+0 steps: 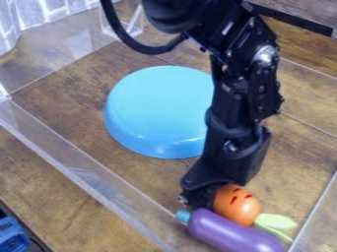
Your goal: Move the carrot to the left side
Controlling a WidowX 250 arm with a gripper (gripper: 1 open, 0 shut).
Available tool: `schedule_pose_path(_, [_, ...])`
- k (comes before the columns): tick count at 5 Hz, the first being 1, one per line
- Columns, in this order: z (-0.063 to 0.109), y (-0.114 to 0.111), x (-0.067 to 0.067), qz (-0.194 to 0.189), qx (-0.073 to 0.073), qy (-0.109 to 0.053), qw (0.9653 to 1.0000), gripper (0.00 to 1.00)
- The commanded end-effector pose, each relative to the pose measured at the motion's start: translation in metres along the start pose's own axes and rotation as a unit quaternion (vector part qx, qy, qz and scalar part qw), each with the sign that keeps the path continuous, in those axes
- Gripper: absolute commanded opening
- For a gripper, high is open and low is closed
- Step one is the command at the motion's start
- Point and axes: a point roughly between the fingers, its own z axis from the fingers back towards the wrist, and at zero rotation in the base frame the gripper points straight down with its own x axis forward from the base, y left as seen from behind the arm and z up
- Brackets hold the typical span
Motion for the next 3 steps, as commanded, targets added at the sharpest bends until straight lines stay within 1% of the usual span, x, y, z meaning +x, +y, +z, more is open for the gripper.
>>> schedule_pose_path(1, [0.030,0.016,0.004,-0.018,0.043,-0.012,0.9988,0.00])
schedule_pose_path(3, [0.021,-0.004,-0.012,-0.058,0.044,-0.007,0.9973,0.00])
